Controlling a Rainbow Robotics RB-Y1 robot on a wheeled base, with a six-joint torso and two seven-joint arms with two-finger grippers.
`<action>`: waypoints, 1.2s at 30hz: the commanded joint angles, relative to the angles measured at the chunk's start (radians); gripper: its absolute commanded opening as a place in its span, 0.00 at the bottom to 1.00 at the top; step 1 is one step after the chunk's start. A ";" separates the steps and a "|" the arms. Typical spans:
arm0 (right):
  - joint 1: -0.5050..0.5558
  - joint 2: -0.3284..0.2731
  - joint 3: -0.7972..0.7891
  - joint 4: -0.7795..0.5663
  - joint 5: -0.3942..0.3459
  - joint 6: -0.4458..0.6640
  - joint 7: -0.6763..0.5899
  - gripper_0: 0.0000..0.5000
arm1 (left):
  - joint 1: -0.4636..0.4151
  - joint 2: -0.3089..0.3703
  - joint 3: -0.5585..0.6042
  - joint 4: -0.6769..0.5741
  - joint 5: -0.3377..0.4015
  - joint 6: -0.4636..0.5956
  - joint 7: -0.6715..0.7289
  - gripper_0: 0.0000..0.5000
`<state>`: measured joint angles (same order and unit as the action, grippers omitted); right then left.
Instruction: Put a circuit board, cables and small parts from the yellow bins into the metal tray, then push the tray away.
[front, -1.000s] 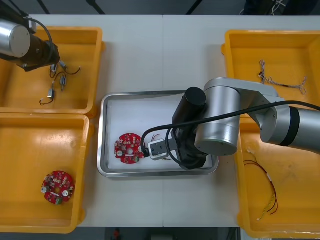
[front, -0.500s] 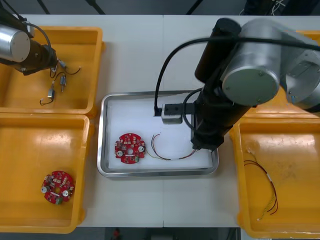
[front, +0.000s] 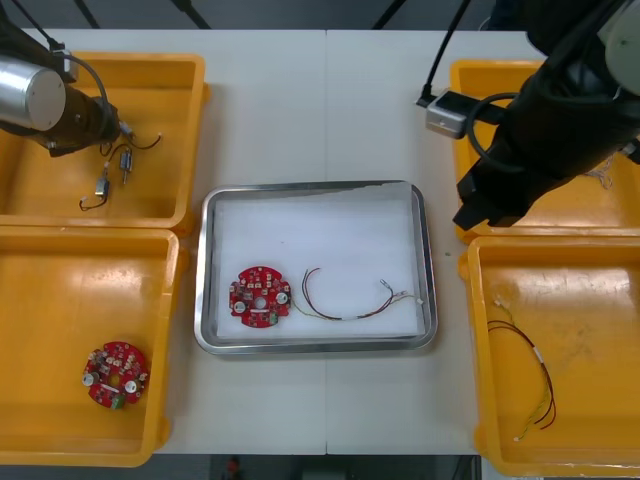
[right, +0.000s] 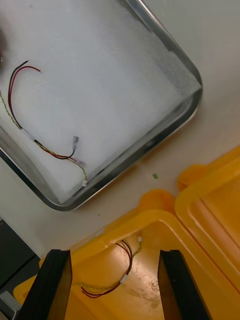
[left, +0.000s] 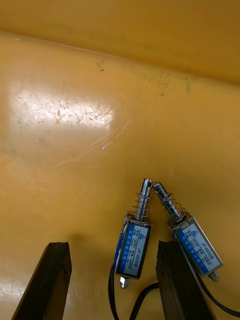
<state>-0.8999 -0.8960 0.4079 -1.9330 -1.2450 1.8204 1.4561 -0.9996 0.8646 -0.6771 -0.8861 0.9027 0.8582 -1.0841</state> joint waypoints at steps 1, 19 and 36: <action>0.065 -0.073 -0.127 -0.027 0.036 0.030 -0.134 1.00 | -0.053 -0.006 -0.053 0.013 0.013 -0.054 -0.089 1.00; 0.095 -0.143 -0.271 0.275 0.159 0.007 0.023 1.00 | -0.053 -0.006 -0.085 0.053 0.058 -0.123 -0.115 0.17; 0.095 -0.159 -0.219 0.675 0.177 -0.326 0.728 1.00 | -0.120 0.011 -0.047 0.053 0.074 0.013 -0.126 0.00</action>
<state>-0.8054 -1.0066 0.1677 -1.2854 -1.0649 1.5393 2.1223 -1.0326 0.8645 -0.7547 -0.8357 0.9657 0.8035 -1.1118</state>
